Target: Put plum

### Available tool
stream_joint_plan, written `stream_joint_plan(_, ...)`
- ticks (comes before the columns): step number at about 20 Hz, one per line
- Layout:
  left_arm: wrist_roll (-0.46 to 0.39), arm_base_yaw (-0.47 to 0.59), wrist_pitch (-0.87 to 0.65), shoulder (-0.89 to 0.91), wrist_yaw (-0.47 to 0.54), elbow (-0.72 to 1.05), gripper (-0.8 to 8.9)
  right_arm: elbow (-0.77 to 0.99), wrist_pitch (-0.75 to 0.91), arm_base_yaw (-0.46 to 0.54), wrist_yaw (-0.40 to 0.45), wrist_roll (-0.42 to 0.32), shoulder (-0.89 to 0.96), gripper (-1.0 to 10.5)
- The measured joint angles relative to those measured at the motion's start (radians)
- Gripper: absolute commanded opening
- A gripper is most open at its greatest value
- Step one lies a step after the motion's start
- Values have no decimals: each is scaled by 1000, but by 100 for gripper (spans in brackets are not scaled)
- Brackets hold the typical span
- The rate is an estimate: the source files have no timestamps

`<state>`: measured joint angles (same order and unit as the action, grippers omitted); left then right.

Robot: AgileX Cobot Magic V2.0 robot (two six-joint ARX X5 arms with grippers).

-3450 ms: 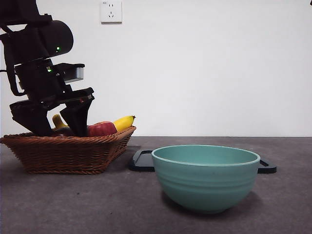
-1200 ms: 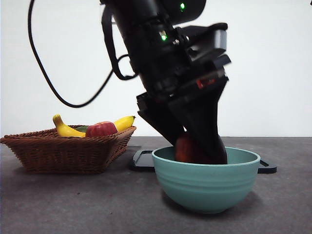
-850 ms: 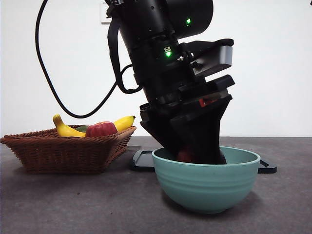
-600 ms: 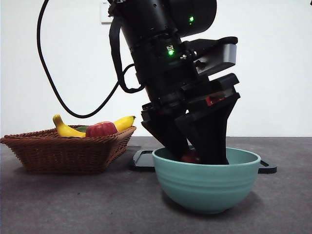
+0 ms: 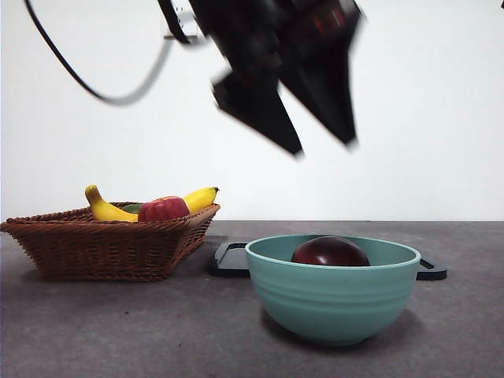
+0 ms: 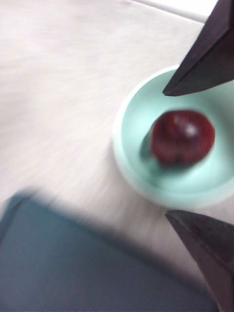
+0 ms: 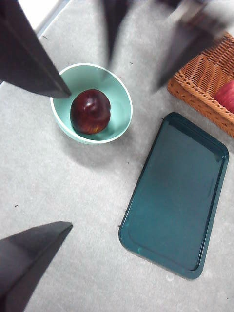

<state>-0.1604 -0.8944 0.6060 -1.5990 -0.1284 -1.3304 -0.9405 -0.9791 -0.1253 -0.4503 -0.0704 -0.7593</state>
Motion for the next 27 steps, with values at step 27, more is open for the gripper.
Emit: stream_joint_plan(27,97,541,232,703,-536,464,373,0,-2,0,-3,8,-11,405)
